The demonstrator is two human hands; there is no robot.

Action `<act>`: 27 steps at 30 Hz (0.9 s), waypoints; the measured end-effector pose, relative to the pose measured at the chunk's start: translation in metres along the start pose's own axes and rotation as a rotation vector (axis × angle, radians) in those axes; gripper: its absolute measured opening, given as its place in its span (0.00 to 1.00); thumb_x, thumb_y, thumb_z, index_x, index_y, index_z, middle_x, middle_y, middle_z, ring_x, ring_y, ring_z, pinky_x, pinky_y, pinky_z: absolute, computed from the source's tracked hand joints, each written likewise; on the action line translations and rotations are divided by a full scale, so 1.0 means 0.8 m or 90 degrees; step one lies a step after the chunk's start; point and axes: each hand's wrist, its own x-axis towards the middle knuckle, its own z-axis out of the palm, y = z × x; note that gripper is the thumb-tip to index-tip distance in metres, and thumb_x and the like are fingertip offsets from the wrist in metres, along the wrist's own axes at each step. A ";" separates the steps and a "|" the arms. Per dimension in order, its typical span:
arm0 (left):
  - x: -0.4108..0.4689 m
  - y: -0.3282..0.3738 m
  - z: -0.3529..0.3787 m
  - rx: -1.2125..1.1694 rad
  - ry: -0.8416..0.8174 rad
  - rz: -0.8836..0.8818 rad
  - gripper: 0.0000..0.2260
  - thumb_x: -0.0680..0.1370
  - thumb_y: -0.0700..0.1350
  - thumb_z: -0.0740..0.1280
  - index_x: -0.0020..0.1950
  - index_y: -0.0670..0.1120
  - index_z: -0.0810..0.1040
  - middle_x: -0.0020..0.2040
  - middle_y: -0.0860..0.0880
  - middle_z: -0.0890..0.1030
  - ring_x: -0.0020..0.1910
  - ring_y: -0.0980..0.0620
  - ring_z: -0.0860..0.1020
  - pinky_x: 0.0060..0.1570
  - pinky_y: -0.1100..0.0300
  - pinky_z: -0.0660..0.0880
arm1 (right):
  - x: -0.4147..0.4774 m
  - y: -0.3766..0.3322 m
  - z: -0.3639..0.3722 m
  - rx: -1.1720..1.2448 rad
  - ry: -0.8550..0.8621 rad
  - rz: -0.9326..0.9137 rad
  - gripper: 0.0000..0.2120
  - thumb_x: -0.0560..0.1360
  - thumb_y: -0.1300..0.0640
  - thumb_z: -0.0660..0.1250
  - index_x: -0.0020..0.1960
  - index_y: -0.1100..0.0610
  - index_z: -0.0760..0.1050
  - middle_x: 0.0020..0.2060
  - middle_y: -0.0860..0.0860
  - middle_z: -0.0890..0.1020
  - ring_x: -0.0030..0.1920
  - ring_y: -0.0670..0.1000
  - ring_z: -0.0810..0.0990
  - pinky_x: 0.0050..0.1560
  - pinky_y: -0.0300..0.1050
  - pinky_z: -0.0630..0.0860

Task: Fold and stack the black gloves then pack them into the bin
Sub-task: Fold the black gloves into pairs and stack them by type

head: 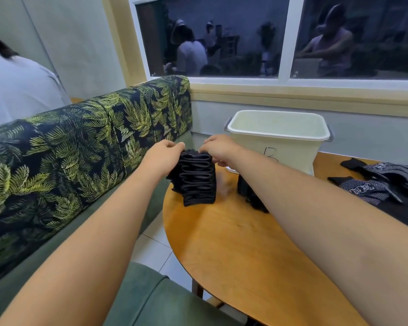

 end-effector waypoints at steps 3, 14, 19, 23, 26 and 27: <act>-0.006 0.002 -0.005 0.027 0.034 0.018 0.25 0.80 0.67 0.60 0.70 0.56 0.76 0.61 0.49 0.81 0.47 0.47 0.81 0.51 0.51 0.79 | -0.010 0.004 -0.013 0.007 0.021 -0.010 0.11 0.77 0.59 0.71 0.58 0.61 0.82 0.44 0.55 0.79 0.41 0.56 0.76 0.40 0.50 0.70; -0.078 0.044 -0.005 0.001 0.114 0.186 0.11 0.79 0.59 0.62 0.57 0.60 0.80 0.56 0.52 0.76 0.60 0.45 0.76 0.61 0.41 0.78 | -0.084 0.011 -0.050 0.060 0.061 -0.135 0.12 0.81 0.58 0.71 0.63 0.51 0.81 0.54 0.47 0.83 0.44 0.53 0.81 0.39 0.47 0.76; -0.125 0.086 0.046 -0.046 0.082 0.285 0.09 0.82 0.54 0.66 0.58 0.56 0.82 0.57 0.51 0.77 0.59 0.49 0.77 0.62 0.45 0.77 | -0.156 0.035 -0.101 0.081 0.106 -0.166 0.11 0.81 0.56 0.72 0.63 0.47 0.82 0.57 0.45 0.83 0.47 0.50 0.83 0.37 0.43 0.78; -0.167 0.129 0.108 -0.078 0.017 0.333 0.08 0.83 0.55 0.65 0.59 0.56 0.80 0.57 0.55 0.78 0.58 0.53 0.77 0.60 0.49 0.77 | -0.223 0.082 -0.155 0.109 0.156 -0.156 0.11 0.81 0.56 0.71 0.61 0.46 0.82 0.57 0.44 0.83 0.49 0.52 0.84 0.39 0.45 0.79; -0.198 0.161 0.165 -0.093 -0.036 0.374 0.09 0.82 0.57 0.65 0.59 0.57 0.81 0.57 0.56 0.80 0.57 0.55 0.79 0.58 0.49 0.78 | -0.277 0.131 -0.197 0.095 0.209 -0.135 0.11 0.81 0.53 0.72 0.61 0.43 0.82 0.57 0.41 0.83 0.50 0.51 0.86 0.40 0.45 0.80; -0.209 0.171 0.185 -0.098 -0.057 0.388 0.09 0.82 0.56 0.66 0.59 0.57 0.81 0.56 0.56 0.81 0.57 0.54 0.79 0.57 0.50 0.78 | -0.292 0.152 -0.210 0.084 0.232 -0.125 0.11 0.80 0.52 0.72 0.60 0.41 0.82 0.57 0.40 0.83 0.49 0.50 0.86 0.40 0.45 0.80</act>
